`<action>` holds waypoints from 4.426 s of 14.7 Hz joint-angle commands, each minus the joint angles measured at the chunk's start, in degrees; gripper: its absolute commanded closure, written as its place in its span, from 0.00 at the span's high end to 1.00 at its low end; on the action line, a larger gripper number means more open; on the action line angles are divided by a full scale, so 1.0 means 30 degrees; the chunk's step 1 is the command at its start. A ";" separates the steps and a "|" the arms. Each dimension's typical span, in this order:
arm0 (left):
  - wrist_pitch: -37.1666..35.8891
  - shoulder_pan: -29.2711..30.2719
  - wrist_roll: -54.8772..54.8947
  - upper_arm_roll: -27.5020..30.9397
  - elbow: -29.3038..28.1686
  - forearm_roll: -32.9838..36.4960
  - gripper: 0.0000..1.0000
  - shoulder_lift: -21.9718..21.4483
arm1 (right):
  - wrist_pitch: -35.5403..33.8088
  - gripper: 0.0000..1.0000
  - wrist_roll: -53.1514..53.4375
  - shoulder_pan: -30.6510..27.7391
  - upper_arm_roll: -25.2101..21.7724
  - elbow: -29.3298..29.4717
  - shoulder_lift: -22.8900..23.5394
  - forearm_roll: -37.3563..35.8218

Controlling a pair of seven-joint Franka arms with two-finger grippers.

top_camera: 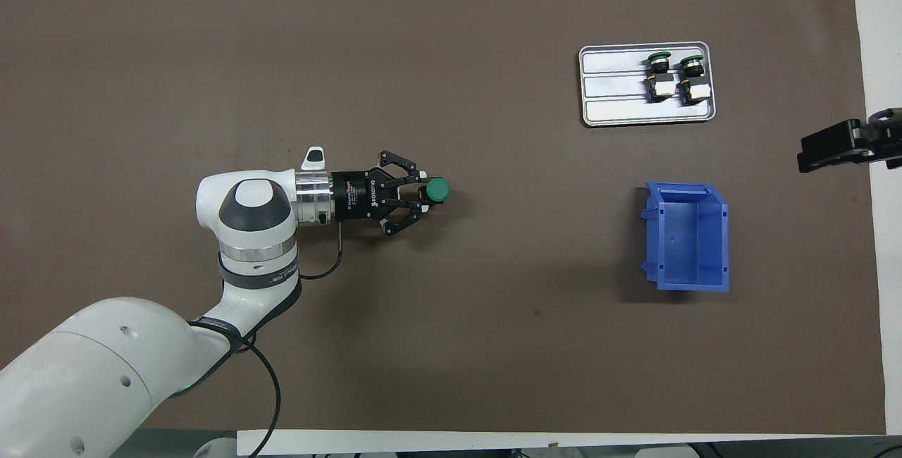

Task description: Place and press button with both arms

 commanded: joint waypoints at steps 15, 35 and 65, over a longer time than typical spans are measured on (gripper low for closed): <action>0.0737 -0.0463 0.0312 0.0109 0.0152 -0.0406 0.26 0.0137 | -0.0029 0.99 -0.0141 0.0029 -0.0052 -0.0448 -0.0406 0.0185; 0.0532 0.0590 -0.0828 0.0256 -0.0815 0.2869 1.00 -0.1852 | 0.0117 0.99 -0.0934 0.1548 0.0036 -0.0536 -0.0494 0.0214; 0.1058 -0.3327 -0.8330 0.0109 0.4986 3.0292 0.03 -0.3263 | 0.1933 0.99 0.4612 0.5130 0.0183 0.1988 0.3814 0.2118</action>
